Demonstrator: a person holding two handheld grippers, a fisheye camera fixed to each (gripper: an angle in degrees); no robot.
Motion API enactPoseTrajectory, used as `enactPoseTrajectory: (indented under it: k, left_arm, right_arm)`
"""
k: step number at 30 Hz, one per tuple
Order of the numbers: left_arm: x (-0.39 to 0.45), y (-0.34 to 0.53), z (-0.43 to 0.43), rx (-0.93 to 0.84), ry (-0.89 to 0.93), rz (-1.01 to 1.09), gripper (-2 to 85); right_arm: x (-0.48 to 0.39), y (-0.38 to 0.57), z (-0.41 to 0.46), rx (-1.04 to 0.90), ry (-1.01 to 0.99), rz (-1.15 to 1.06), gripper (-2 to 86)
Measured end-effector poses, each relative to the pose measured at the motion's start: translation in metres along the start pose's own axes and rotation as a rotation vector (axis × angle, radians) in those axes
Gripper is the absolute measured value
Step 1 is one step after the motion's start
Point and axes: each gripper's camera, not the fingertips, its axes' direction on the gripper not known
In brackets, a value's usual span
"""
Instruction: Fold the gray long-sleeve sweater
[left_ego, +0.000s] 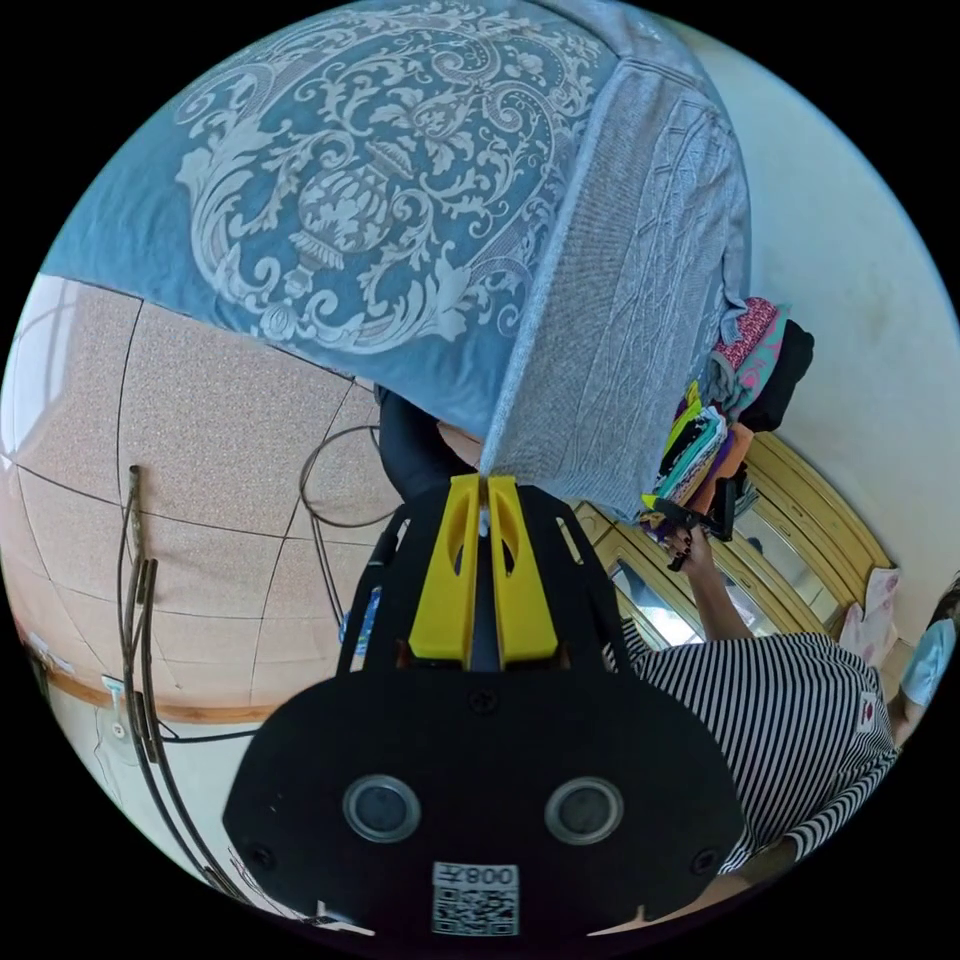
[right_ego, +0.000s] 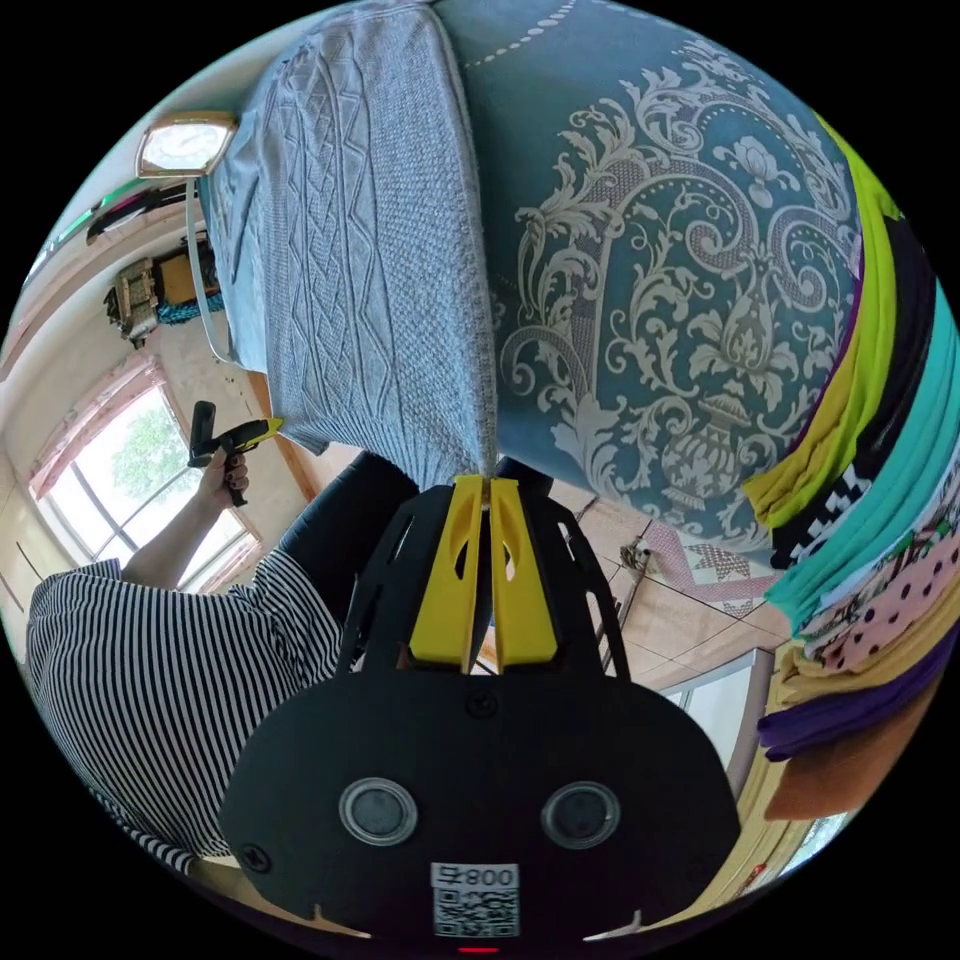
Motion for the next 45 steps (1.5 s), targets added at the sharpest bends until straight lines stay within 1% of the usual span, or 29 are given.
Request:
enactPoseTrajectory:
  k: [5,10,14,17,19,22,24,26,29,34,38,41,45]
  left_arm:
    - [-0.011,0.008,0.0,-0.032,-0.027,-0.046,1.7]
    - [-0.016,-0.003,-0.001,-0.034,-0.036,-0.086,2.0]
    - [-0.007,-0.019,-0.011,-0.038,-0.047,-0.055,2.7]
    - [0.001,-0.023,-0.029,-0.035,-0.095,-0.007,3.2]
    - [0.001,-0.024,-0.045,-0.005,-0.093,-0.013,3.6]
    - [0.002,-0.029,-0.077,0.093,-0.045,-0.019,4.3]
    - [0.005,-0.038,-0.096,0.155,0.006,-0.001,5.1]
    - [0.014,-0.058,-0.12,0.214,0.042,0.034,6.1]
    - [0.03,-0.094,-0.148,0.266,0.074,0.086,7.1]
    - [0.055,-0.151,-0.193,0.399,0.179,0.116,7.9]
    - [0.067,-0.191,-0.226,0.5,0.27,0.087,8.4]
    - [0.07,-0.213,-0.241,0.516,0.301,0.05,8.6]
    - [0.074,-0.229,-0.255,0.531,0.342,0.016,8.4]
  right_arm:
    - [0.002,0.007,0.038,-0.067,0.022,-0.001,0.8]
    - [0.018,-0.011,0.076,-0.086,-0.007,0.065,1.0]
    - [0.032,-0.035,0.09,-0.08,-0.057,0.124,1.4]
    - [0.037,-0.047,0.091,-0.069,-0.042,0.151,1.8]
    - [0.042,-0.05,0.092,-0.077,-0.034,0.169,2.0]
    - [0.054,-0.045,0.094,-0.102,0.012,0.221,1.7]
    - [0.063,-0.042,0.091,-0.084,-0.024,0.255,1.4]
    - [0.067,-0.045,0.08,-0.033,-0.054,0.272,1.3]
    - [0.054,-0.069,0.048,0.078,-0.078,0.217,1.4]
    - [0.014,-0.15,-0.034,0.293,-0.096,0.049,2.6]
    - [-0.001,-0.21,-0.087,0.405,-0.096,-0.03,4.9]
    - [0.0,-0.256,-0.125,0.481,-0.151,-0.051,5.7]
    - [0.015,-0.309,-0.164,0.555,-0.202,-0.016,6.3]
